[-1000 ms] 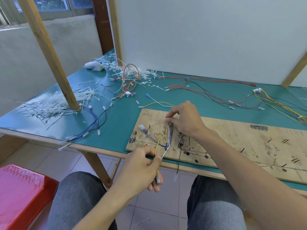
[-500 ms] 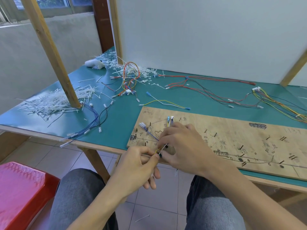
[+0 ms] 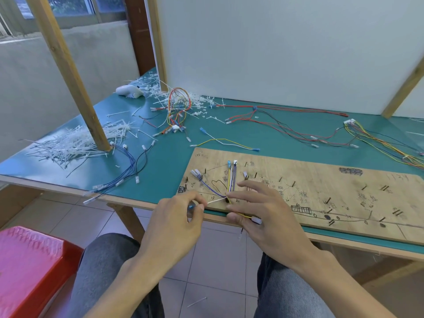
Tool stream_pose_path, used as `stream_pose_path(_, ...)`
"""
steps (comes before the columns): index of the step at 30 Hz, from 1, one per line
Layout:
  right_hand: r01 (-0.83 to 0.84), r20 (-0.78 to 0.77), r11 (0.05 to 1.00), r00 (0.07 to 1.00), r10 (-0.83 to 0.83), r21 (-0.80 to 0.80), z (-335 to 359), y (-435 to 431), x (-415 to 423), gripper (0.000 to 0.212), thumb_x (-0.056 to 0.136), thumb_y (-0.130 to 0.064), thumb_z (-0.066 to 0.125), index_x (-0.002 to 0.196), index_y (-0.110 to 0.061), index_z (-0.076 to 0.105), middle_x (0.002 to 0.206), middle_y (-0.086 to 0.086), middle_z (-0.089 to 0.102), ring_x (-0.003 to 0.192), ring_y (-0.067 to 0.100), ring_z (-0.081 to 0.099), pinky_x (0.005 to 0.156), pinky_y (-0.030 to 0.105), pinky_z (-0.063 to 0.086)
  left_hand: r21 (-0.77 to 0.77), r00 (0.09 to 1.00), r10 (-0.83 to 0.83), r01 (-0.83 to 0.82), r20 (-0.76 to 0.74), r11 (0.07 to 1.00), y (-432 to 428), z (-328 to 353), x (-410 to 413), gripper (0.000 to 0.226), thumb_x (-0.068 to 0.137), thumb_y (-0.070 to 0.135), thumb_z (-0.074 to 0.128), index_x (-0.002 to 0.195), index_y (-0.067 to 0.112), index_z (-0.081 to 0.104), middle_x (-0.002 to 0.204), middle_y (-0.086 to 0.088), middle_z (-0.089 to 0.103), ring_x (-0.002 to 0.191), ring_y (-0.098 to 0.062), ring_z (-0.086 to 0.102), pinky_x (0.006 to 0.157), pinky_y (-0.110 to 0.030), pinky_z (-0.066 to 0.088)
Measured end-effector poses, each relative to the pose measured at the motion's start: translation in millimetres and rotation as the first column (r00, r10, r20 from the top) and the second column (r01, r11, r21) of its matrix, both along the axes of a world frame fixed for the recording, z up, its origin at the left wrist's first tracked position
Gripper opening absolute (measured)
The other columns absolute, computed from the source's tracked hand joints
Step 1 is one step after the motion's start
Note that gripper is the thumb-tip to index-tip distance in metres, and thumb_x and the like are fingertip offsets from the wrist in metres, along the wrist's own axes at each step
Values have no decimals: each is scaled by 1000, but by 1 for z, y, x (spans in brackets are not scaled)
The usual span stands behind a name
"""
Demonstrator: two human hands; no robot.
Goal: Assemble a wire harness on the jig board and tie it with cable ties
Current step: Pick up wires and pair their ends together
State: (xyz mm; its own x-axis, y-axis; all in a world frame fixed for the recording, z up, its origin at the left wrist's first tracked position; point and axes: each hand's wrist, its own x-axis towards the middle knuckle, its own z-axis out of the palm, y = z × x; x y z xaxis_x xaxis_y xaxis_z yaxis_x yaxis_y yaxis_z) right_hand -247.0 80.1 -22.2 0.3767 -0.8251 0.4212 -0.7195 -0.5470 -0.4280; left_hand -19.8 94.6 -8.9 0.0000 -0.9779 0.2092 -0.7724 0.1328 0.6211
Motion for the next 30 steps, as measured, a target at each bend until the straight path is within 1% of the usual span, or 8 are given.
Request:
stream_pose_path(4,15,34,1000,999,-15,-1,-3,1,-6,19,98,-37,72,111,-29,83,132,-21,69,142,11,49,106,49,46,-107,988,30,-13,153,994,1,3,-3,16,96,36,61,93,46,49,59,17,56,65,1,57,43,-13,22)
stream_pose_path(7,-10,6,1000,1000,10,-11,-4,-2,-8,18,98,-37,73,110,-29,83,133,-20,69,143,12,49,107,51,46,-197,946,87,-26,311,980,1,7,-5,24,95,34,64,106,36,43,66,13,45,50,-6,38,46,-18,17)
stream_pose_path(9,-47,11,999,999,47,-6,-4,-5,-8,16,99,-35,73,109,-28,83,133,-18,70,144,11,49,106,51,47,-291,875,128,15,468,957,-1,11,-6,30,86,29,74,109,22,57,71,6,51,58,-12,42,48,-24,25)
stream_pose_path(11,-69,18,998,997,68,4,-3,-7,-9,16,100,-36,72,109,-29,83,133,-17,70,145,9,47,106,49,47,-350,810,147,75,568,934,-5,15,-6,33,78,24,80,106,16,65,79,0,64,82,-24,53,57,-34,38)
stream_pose_path(14,-62,6,998,998,62,15,-1,-9,-9,20,100,-41,69,107,-30,84,130,-16,72,148,9,44,107,49,46,-314,802,31,198,597,929,-9,19,-16,24,82,21,75,106,18,68,100,1,69,104,-26,58,76,-41,48)
stream_pose_path(17,-94,-5,995,996,94,16,2,-10,-10,18,100,-37,71,110,-29,84,130,-15,73,150,11,42,113,45,42,-218,817,-165,332,552,918,-10,13,-30,15,98,27,59,109,24,68,105,8,69,105,-18,60,88,-36,49)
stream_pose_path(19,-106,-7,994,994,106,40,4,-11,-10,19,100,-38,69,111,-30,83,132,-15,72,152,10,38,115,45,40,-193,836,-196,335,512,922,-10,9,-31,18,103,28,51,113,26,66,105,9,68,102,-16,61,88,-34,50)
stream_pose_path(30,-140,98,983,987,129,119,3,-11,-13,16,100,-31,72,111,-30,83,123,-18,75,154,6,33,117,52,38,-181,807,-223,374,547,910,-14,7,-32,30,94,19,66,122,25,61,117,8,64,107,-16,60,83,-31,54)
